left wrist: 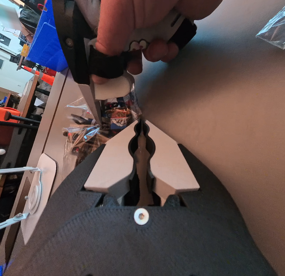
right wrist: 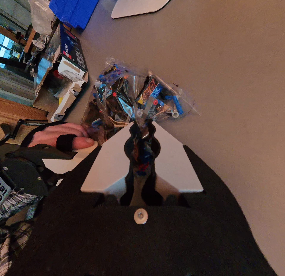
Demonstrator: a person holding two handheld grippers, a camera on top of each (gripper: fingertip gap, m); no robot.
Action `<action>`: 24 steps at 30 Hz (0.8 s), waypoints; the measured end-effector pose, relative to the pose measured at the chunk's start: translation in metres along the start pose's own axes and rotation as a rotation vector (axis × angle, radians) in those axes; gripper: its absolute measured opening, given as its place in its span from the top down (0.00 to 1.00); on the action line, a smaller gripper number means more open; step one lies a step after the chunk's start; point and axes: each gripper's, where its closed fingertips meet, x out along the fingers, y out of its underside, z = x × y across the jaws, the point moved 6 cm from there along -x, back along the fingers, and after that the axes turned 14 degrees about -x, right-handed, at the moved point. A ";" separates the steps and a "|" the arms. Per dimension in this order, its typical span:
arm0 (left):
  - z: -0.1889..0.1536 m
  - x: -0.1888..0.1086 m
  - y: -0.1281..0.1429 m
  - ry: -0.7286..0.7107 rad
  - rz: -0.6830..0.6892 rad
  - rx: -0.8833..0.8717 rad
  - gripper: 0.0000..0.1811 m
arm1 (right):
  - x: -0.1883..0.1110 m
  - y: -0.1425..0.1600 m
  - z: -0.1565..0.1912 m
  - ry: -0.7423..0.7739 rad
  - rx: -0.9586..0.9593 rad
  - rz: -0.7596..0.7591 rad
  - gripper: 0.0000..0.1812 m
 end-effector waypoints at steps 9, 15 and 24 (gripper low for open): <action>0.013 -0.044 0.013 -0.065 -0.078 -0.132 0.88 | -0.006 -0.016 0.016 -0.092 -0.020 -0.078 0.98; 0.029 -0.085 0.037 -0.156 -0.086 -0.233 0.82 | -0.011 -0.026 0.026 -0.150 0.009 -0.142 0.98; 0.028 -0.057 0.025 -0.262 0.028 -0.074 0.62 | -0.005 -0.030 0.044 -0.181 0.014 -0.151 0.98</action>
